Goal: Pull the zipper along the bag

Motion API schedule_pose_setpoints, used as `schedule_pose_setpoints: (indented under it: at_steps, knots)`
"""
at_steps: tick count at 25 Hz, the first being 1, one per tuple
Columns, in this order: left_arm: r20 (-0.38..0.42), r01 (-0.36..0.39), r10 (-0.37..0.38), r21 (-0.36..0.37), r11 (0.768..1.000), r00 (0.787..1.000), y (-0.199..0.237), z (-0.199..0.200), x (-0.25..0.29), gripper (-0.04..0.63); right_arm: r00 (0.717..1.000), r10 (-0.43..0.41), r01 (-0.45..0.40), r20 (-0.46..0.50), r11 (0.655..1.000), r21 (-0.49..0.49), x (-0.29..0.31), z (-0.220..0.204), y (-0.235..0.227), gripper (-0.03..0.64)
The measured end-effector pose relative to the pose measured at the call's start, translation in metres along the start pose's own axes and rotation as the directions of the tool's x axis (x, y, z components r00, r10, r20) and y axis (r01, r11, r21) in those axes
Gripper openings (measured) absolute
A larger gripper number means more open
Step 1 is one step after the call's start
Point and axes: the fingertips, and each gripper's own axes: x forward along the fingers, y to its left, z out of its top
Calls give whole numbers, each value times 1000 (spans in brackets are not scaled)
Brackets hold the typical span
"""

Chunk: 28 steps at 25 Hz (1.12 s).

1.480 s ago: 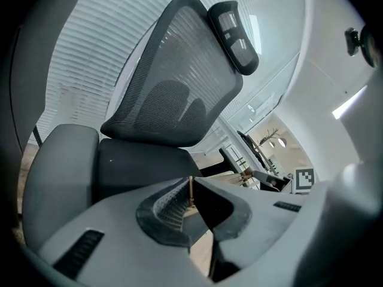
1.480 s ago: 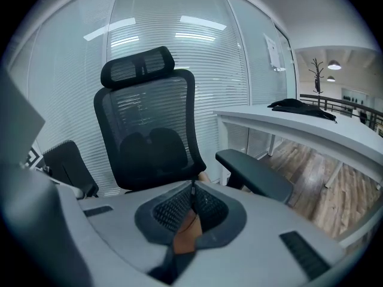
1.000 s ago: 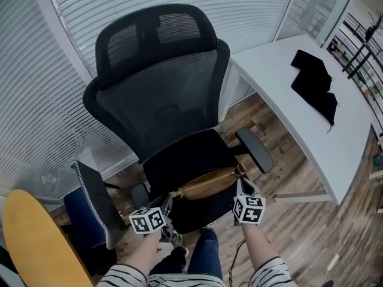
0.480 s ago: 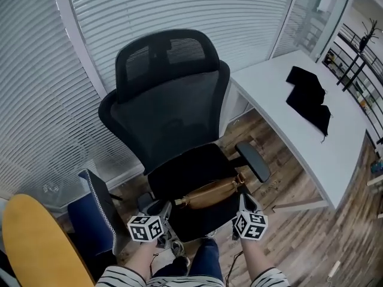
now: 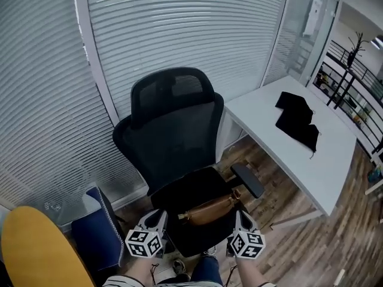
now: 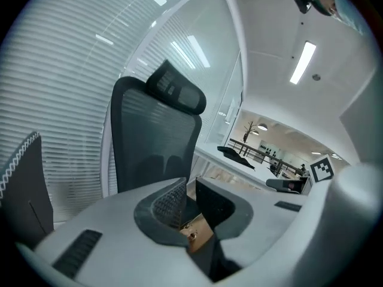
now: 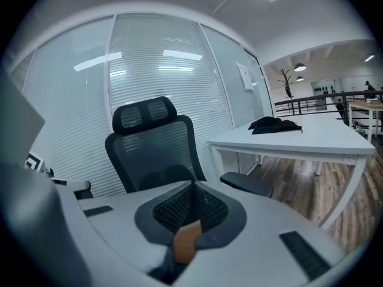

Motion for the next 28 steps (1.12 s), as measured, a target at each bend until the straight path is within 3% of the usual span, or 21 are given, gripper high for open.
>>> schedule_pose_setpoints:
  at_steps: [8,15,23,28]
  knots:
    - [108,55,-63,76,996,992,-19,49,-36,29,995,73,-73,70,997,-7,-33,35,44,32]
    - [137,116,-131,117,986,982,-31,74,-65,26,978,138,-130,156,990,-59,-64,66,79,29]
    - [101,133,-153,185,974,983,-40,77,-89,26,970,205,-197,127,978,-75,-76,63,113,28]
    - [88,123,-142,185,975,986,-39,71,-102,26,970,219,-209,105,973,-102,-81,57,127,28]
